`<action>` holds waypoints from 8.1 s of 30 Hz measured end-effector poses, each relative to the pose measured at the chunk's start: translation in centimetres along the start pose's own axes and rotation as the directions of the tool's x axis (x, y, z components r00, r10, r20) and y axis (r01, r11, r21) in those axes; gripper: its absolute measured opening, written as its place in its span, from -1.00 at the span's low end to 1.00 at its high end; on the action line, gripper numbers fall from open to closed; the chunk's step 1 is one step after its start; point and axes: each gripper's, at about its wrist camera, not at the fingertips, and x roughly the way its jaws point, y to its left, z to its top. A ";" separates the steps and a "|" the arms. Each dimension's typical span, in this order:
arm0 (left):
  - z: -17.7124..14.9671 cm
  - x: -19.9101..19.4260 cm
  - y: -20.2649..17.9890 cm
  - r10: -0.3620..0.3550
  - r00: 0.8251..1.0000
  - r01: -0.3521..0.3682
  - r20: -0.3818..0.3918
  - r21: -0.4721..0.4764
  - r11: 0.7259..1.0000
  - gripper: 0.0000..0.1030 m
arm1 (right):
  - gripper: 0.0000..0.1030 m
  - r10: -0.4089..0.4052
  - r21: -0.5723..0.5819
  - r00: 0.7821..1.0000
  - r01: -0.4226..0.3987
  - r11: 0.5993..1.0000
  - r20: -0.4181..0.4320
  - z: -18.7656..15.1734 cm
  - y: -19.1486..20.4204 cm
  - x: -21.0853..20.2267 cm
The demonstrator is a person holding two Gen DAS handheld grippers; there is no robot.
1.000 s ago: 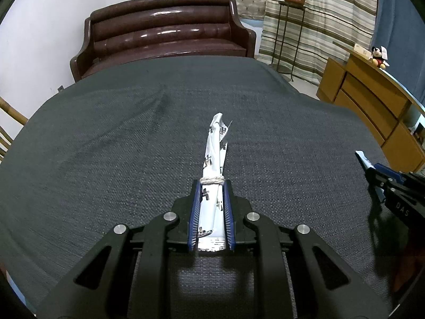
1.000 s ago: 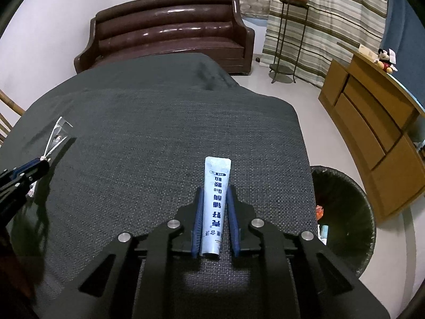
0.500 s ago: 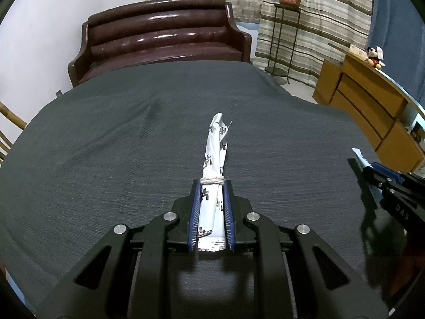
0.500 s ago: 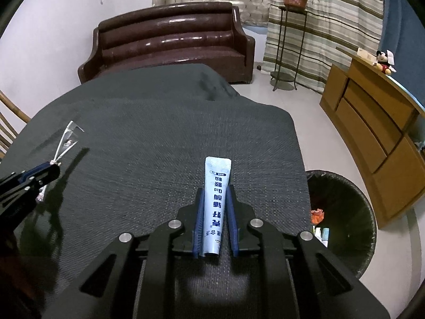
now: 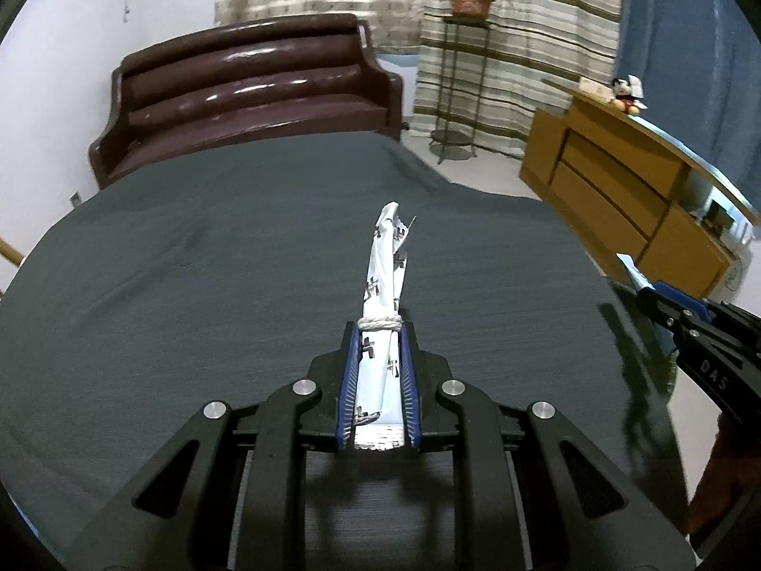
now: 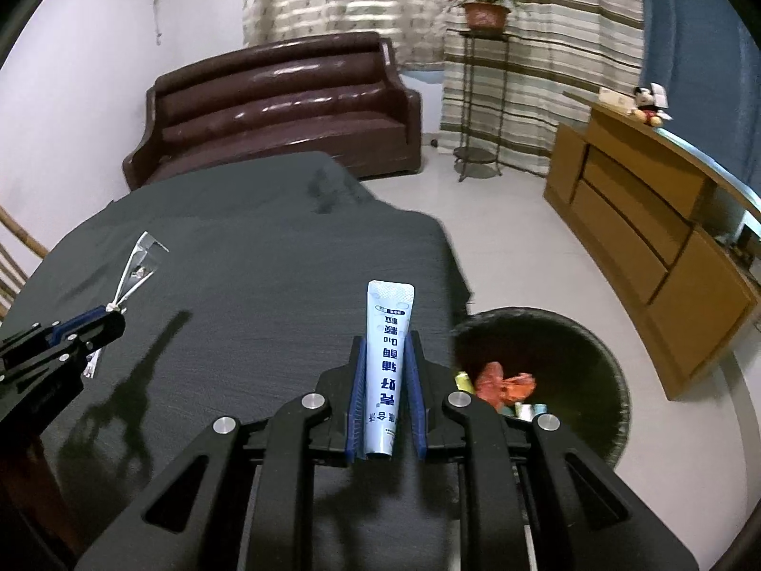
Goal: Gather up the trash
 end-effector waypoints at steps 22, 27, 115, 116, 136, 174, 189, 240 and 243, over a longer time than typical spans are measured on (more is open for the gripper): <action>1.6 1.2 -13.8 -0.156 0.988 0.150 0.015 0.185 0.971 -0.67 | -0.66 -0.144 0.100 0.989 0.140 0.985 0.033 -0.7 -9.2 -1.1; 1.7 1.7 -16.1 -0.173 0.985 0.166 0.014 0.211 0.963 -0.67 | -0.66 -0.153 0.123 0.988 0.148 0.981 0.036 -0.9 -10.1 -1.2; 1.0 -1.8 -14.7 -0.120 0.989 0.101 0.092 0.182 0.978 0.67 | 0.34 -0.196 0.187 0.977 0.178 0.966 0.083 -2.9 -10.4 -4.4; 0.9 -2.2 -14.5 -0.110 0.989 0.091 0.098 0.180 0.979 0.69 | 0.34 -0.194 0.182 0.977 0.176 0.967 0.089 -3.0 -10.2 -4.7; 0.1 -6.6 -12.4 -0.095 0.983 0.073 0.159 0.139 0.988 0.74 | 0.37 -0.197 0.162 0.970 0.173 0.971 0.143 -3.5 -8.7 -8.6; 0.1 -7.3 -12.5 -0.099 0.982 0.077 0.162 0.138 0.987 0.74 | 0.37 -0.199 0.163 0.966 0.172 0.971 0.165 -3.7 -8.3 -9.3; 0.1 -7.3 -12.4 -0.100 0.982 0.078 0.161 0.138 0.987 0.74 | 0.37 -0.199 0.163 0.966 0.172 0.971 0.164 -3.6 -8.3 -9.3; -0.5 -7.8 -12.5 -0.092 0.983 0.073 0.160 0.120 0.990 0.75 | 0.37 -0.199 0.162 0.967 0.173 0.971 0.162 -3.5 -8.2 -9.3; -0.5 -7.8 -12.5 -0.090 0.983 0.070 0.160 0.128 0.989 0.76 | 0.37 -0.199 0.162 0.967 0.173 0.971 0.161 -3.5 -8.2 -9.3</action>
